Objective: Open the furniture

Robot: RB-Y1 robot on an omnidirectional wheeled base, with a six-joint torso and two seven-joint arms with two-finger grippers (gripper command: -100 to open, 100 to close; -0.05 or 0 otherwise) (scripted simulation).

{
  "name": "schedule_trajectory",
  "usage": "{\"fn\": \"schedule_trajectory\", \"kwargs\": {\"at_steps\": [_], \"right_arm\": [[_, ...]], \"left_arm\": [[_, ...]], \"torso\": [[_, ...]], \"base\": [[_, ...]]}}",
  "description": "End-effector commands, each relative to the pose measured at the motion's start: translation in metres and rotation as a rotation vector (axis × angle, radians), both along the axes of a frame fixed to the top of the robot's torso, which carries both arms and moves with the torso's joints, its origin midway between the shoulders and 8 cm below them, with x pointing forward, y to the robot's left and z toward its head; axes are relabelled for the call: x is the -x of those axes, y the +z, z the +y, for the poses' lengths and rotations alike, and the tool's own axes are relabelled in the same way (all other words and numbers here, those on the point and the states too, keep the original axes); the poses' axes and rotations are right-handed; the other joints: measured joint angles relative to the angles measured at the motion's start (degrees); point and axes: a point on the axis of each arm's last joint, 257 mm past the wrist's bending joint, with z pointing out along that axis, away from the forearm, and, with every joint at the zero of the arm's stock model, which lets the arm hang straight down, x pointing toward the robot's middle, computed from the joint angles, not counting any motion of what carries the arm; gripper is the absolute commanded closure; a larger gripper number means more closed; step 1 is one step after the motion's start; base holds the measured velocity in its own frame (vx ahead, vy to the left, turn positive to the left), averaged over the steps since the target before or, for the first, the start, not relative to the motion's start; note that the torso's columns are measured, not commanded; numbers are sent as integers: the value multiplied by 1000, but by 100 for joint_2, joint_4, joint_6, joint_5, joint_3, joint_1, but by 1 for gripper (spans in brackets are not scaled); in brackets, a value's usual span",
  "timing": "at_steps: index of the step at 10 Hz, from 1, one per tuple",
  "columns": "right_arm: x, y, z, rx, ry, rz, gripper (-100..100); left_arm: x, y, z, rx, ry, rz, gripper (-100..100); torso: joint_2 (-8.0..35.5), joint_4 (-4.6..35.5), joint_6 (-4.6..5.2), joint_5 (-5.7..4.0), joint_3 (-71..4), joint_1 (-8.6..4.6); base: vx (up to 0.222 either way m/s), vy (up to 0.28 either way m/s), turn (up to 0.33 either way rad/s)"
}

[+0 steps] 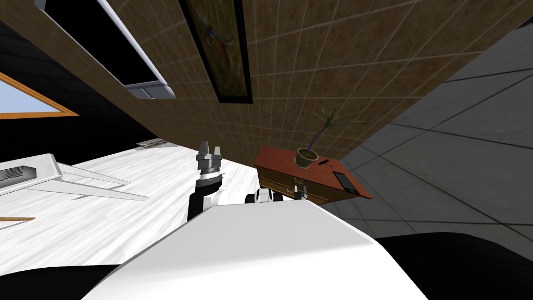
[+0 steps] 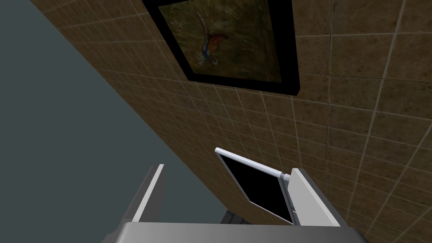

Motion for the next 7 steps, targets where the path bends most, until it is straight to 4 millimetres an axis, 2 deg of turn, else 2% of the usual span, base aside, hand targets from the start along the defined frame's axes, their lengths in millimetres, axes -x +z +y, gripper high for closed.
{"fn": "schedule_trajectory", "kwargs": {"at_steps": [1,6,7], "right_arm": [[-7,4,-7,0,-3,0,-100],[-16,10,-15,0,-5,-2,-100],[-10,6,-10,0,-4,0,100]], "left_arm": [[0,0,0,0,0,0,0],[0,0,0,0,0,0,0],[0,0,0,0,0,0,0]], "torso": [[-4,-1,1,0,-3,-1],[-3,-2,2,0,-2,2],[-2,-2,2,0,-1,2]], "base": [[3,3,-10],[1,1,-2],[-2,-5,13]]}}
